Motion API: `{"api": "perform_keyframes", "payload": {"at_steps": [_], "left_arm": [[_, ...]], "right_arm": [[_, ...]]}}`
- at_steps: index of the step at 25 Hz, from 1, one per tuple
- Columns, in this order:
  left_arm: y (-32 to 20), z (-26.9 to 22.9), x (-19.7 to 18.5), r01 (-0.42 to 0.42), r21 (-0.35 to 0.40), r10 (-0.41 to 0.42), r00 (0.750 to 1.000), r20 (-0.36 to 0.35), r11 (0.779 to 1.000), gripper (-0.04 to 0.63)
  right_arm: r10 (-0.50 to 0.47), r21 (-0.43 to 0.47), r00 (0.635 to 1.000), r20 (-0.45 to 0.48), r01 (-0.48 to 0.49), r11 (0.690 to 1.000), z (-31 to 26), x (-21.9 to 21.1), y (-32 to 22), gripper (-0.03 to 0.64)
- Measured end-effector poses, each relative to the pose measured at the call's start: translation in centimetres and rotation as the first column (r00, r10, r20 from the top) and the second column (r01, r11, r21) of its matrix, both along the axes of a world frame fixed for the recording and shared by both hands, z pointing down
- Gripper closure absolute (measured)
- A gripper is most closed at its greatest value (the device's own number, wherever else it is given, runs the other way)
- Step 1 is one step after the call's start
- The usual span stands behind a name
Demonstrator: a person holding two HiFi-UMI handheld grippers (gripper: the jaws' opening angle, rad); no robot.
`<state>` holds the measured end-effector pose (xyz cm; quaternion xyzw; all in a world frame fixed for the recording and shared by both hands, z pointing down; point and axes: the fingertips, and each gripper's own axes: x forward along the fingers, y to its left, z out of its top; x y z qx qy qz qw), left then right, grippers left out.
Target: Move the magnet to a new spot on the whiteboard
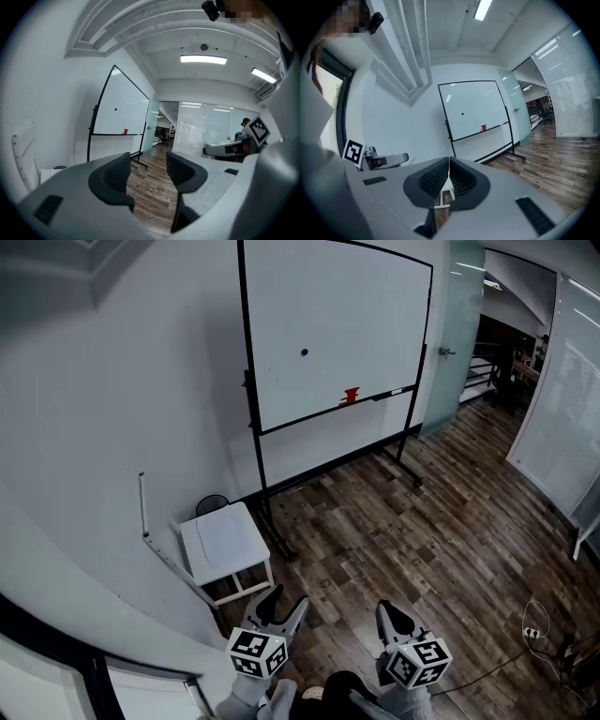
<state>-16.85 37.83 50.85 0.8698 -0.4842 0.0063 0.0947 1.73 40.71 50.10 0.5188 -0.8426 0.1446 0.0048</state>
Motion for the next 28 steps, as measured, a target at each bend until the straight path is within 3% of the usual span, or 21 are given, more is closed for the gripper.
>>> {"api": "perform_keyframes", "payload": {"at_steps": [16, 28], "left_arm": [[-3.3, 0.5, 0.0, 0.010, -0.003, -0.010, 1.000, -0.005, 1.000, 0.360], [-12.0, -0.3, 1.3, 0.040, 0.004, -0.040, 0.999, 0.001, 0.999, 0.360]], "right_arm": [[0.001, -0.001, 1.000, 0.012, -0.001, 1.000, 0.3, 0.4, -3.7, 0.588], [-0.042, -0.004, 0.999, 0.013, 0.042, 0.999, 0.0, 1.6, -13.0, 0.588]]}}
